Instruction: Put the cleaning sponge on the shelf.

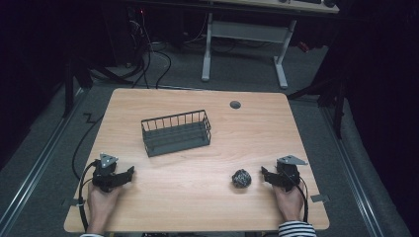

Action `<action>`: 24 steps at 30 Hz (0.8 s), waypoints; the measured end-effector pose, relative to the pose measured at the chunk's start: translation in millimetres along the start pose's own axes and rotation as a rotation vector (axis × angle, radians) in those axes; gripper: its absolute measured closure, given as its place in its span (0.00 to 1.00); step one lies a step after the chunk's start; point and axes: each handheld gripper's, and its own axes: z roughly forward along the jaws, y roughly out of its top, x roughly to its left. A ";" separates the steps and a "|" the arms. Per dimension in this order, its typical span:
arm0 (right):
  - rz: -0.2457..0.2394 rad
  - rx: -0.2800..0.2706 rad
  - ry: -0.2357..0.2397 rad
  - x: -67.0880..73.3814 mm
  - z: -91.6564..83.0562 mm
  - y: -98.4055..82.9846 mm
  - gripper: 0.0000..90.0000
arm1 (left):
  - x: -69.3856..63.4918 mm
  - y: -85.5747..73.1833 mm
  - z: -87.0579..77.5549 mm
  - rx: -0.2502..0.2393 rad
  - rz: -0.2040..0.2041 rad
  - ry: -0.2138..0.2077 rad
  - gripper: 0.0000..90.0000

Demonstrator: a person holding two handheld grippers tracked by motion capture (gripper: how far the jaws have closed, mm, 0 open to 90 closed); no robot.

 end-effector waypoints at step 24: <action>0.000 -0.001 0.001 0.5 -0.1 -0.1 0.33 | 1.7 9.4 -13.5 -0.089 -0.007 -0.088 0.37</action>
